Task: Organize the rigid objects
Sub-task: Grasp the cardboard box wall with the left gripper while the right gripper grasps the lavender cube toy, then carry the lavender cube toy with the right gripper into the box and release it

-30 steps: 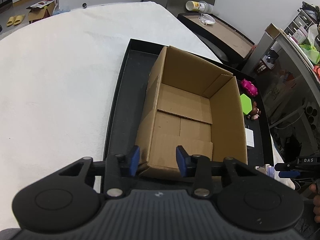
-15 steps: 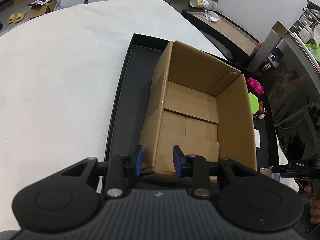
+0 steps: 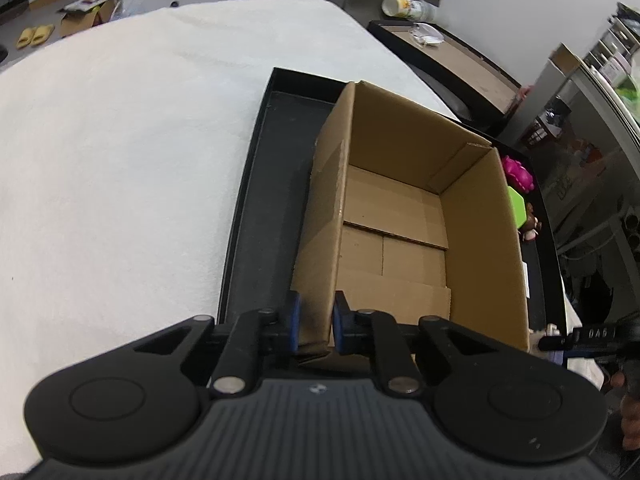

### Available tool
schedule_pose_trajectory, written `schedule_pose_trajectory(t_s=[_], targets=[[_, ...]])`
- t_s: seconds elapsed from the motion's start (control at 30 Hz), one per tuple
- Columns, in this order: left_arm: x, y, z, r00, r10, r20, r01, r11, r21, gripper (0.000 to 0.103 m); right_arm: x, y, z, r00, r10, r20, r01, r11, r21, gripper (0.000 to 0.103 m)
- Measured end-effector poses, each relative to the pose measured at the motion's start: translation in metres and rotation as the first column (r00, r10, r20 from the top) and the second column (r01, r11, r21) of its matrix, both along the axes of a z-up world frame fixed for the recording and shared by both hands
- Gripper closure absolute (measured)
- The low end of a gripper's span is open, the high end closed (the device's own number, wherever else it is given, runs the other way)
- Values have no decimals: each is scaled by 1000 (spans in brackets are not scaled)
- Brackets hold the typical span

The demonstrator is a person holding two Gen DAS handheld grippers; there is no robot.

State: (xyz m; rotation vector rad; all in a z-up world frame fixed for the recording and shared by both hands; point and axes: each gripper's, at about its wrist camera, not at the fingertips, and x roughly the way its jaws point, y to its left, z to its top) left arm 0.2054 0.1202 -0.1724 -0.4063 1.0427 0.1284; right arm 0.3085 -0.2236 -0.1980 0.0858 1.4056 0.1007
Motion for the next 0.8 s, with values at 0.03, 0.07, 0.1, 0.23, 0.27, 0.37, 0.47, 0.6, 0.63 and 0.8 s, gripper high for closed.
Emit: schedule_pose_trajectory(t_s=[0.03, 0.07, 0.1, 0.23, 0.27, 0.37, 0.47, 0.6, 0.63, 0.8], targets=[[-1, -1, 1, 1000, -6, 1, 6, 1000, 1, 88, -1, 2, 1, 1000, 0, 8, 0, 1000, -2, 59], [-1, -2, 1, 1000, -10, 1, 10, 1000, -1, 88, -2, 2, 3, 1000, 2, 16, -2, 1000, -3, 59], [-2, -3, 0, 1000, -13, 2, 13, 1000, -2, 88, -3, 3, 5, 1000, 1, 22, -1, 1000, 1, 59], [-7, -4, -1, 1000, -19, 5, 19, 1000, -5, 88, -5, 1, 16, 999, -8, 52, 7, 1000, 22, 59], [-8, -4, -2, 1000, -15, 6, 15, 1000, -7, 88, -5, 1, 18, 998, -8, 58, 6, 1000, 27, 59], [-10, -3, -1, 1000, -6, 6, 7, 1000, -8, 88, -6, 1, 26, 997, -8, 78, 5, 999, 45, 59], [-11, -4, 0, 1000, -12, 5, 12, 1000, -4, 88, -5, 3, 32, 995, 0, 96, -5, 998, 55, 59], [-9, -3, 0, 1000, -5, 1, 5, 1000, -8, 88, -6, 9, 42, 993, 5, 117, -12, 998, 65, 59], [-9, -3, -1, 1000, -4, 0, 4, 1000, -7, 88, -6, 10, 44, 993, 8, 121, -16, 998, 66, 59], [-4, -5, -2, 1000, 7, 0, -7, 1000, 6, 88, -6, 20, 54, 989, 28, 143, -36, 998, 50, 59]])
